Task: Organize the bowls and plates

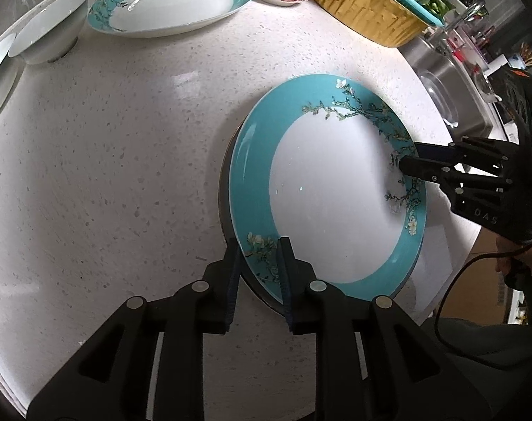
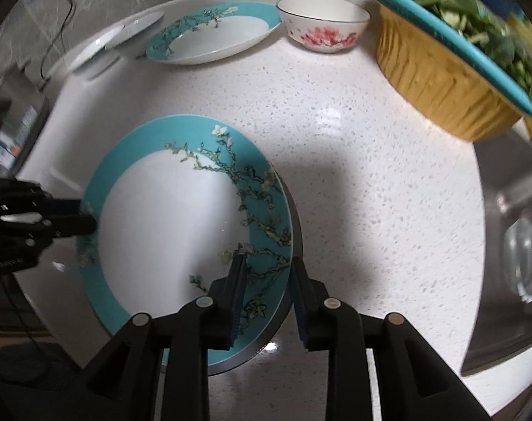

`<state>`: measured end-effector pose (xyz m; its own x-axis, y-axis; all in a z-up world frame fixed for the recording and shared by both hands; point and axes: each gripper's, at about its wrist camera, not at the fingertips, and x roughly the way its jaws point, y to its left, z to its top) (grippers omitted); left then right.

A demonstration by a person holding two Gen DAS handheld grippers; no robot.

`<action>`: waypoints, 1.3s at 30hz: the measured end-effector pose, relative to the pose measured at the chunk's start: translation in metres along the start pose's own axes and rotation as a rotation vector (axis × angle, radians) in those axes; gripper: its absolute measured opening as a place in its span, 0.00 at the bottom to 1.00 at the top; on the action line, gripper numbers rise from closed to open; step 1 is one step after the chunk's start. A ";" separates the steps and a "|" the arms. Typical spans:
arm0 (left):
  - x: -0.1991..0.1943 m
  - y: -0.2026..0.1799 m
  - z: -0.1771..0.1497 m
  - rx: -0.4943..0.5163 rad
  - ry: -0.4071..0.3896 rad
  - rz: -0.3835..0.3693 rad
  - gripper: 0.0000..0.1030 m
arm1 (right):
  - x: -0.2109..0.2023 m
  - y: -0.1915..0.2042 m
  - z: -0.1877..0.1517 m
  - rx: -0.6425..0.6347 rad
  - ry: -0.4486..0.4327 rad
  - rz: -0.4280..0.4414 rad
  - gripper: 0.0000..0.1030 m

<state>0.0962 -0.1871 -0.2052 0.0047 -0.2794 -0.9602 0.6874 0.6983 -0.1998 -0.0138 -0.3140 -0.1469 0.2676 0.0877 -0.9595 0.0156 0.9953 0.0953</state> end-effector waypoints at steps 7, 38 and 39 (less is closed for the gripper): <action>0.002 -0.010 -0.001 0.042 -0.011 0.034 0.23 | 0.001 0.010 -0.001 -0.058 -0.005 -0.108 0.27; -0.072 0.100 -0.019 -0.233 -0.266 -0.124 1.00 | -0.074 -0.028 0.055 0.404 -0.310 0.329 1.00; -0.075 0.108 -0.021 -0.253 -0.277 -0.140 1.00 | -0.077 -0.021 0.062 0.380 -0.317 0.330 1.00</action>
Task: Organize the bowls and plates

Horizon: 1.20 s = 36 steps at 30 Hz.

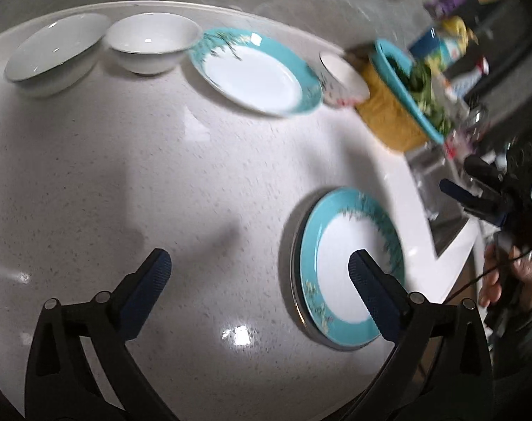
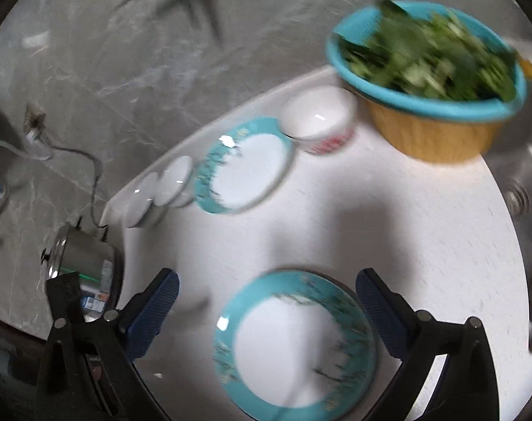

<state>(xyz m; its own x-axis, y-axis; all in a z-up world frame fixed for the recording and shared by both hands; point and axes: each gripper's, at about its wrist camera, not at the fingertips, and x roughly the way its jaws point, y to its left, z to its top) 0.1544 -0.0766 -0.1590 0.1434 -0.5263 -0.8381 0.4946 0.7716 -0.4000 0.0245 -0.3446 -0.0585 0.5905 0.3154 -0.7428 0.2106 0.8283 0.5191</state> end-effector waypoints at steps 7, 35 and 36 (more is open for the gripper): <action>0.008 0.035 0.055 -0.107 -0.044 0.005 0.99 | 0.012 0.040 0.045 -0.007 -0.059 0.132 0.99; 0.130 0.078 0.199 -0.208 -0.043 0.211 0.98 | 0.184 -0.040 0.102 0.308 0.099 0.011 0.81; 0.132 0.078 0.202 -0.203 -0.042 0.211 0.98 | 0.186 -0.040 0.103 0.309 0.100 0.012 0.81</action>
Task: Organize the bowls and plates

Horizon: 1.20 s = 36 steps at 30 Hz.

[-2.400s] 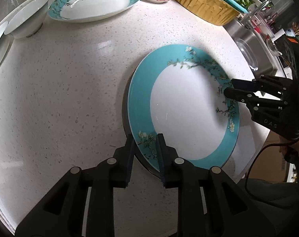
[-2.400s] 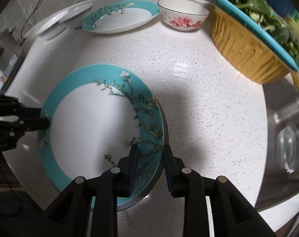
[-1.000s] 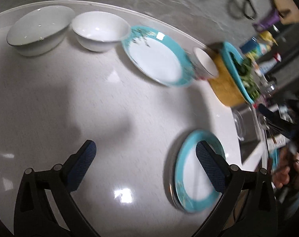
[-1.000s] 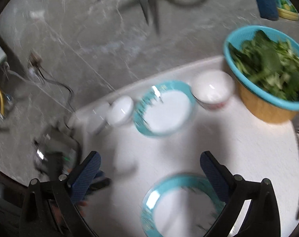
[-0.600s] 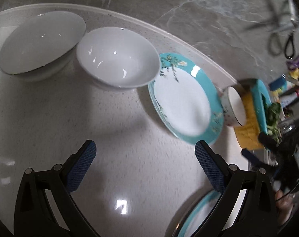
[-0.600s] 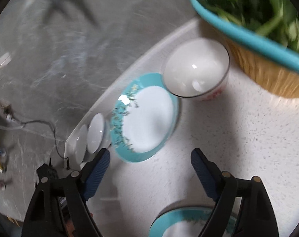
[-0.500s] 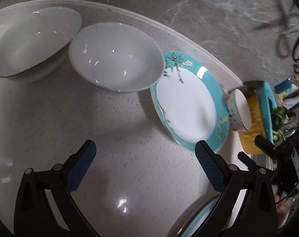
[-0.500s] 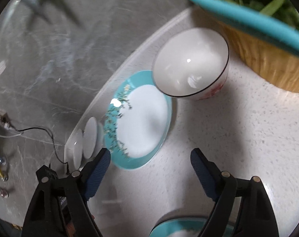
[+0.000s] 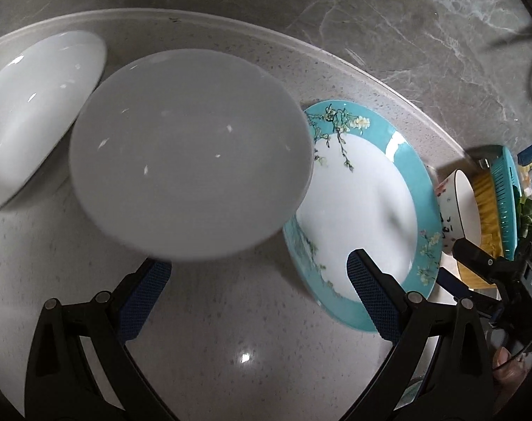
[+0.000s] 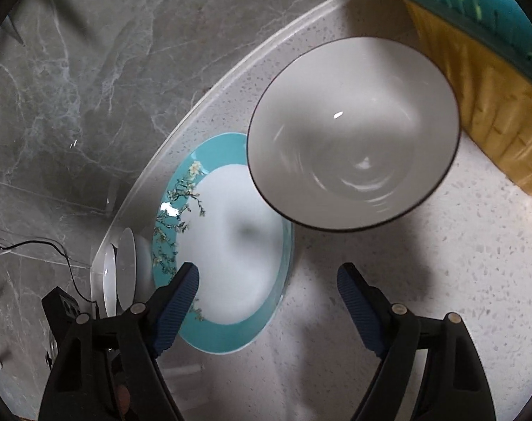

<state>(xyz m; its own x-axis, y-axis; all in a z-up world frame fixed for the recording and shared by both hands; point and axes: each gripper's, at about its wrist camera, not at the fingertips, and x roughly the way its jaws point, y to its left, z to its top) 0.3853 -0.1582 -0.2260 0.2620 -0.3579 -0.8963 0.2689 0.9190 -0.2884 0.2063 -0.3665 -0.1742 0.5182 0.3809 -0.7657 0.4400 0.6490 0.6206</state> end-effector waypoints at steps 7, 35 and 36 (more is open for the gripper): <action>0.014 -0.006 0.012 0.009 0.012 0.000 0.80 | 0.012 -0.001 0.003 0.009 -0.002 -0.023 0.80; 0.024 -0.015 0.009 -0.012 -0.027 -0.013 0.25 | 0.025 0.003 0.012 -0.045 -0.054 -0.095 0.20; 0.024 -0.016 0.008 -0.009 -0.027 -0.015 0.24 | 0.024 0.001 0.012 -0.043 -0.054 -0.094 0.17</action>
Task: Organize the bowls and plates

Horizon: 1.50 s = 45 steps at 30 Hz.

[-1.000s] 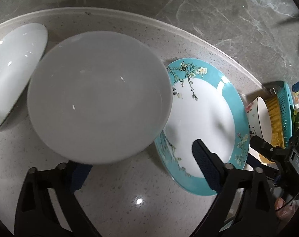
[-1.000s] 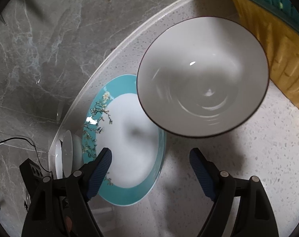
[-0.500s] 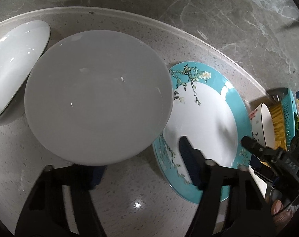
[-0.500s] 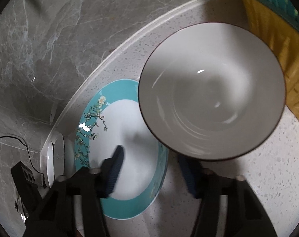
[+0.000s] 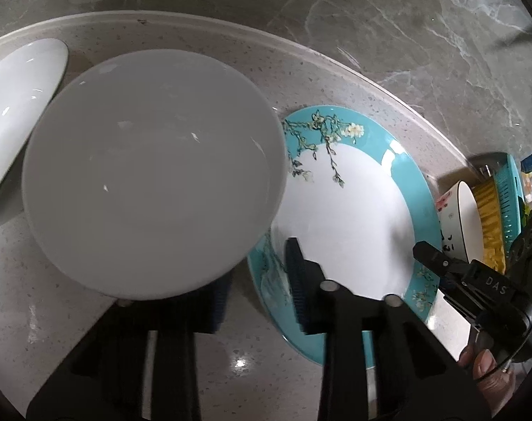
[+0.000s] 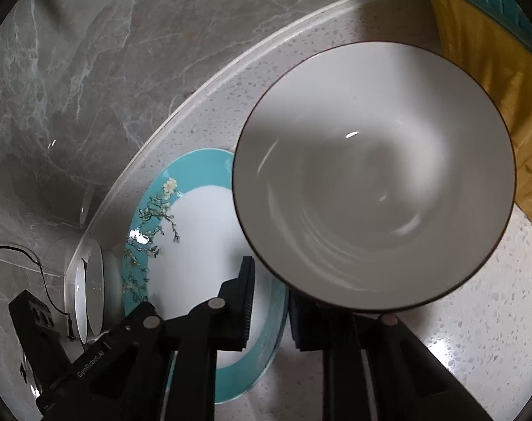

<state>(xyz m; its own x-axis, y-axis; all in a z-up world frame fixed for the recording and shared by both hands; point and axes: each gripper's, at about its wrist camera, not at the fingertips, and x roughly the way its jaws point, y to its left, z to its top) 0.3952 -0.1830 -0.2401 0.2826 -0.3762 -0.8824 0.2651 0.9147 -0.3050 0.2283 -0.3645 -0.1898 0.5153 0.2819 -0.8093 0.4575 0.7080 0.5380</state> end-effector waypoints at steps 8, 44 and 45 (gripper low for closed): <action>0.004 -0.002 -0.002 0.006 -0.003 -0.021 0.13 | -0.006 -0.006 -0.002 -0.016 0.010 -0.007 0.10; -0.007 0.000 -0.026 0.026 -0.020 -0.002 0.17 | -0.015 -0.004 -0.009 -0.085 0.015 -0.027 0.24; -0.008 0.001 -0.026 0.025 -0.022 0.005 0.18 | -0.016 -0.003 -0.007 -0.087 0.010 -0.027 0.26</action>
<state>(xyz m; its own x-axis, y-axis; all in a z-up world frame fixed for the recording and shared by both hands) 0.3697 -0.1752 -0.2431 0.3044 -0.3748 -0.8757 0.2867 0.9128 -0.2910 0.2132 -0.3667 -0.1803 0.4962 0.2681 -0.8258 0.4062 0.7690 0.4937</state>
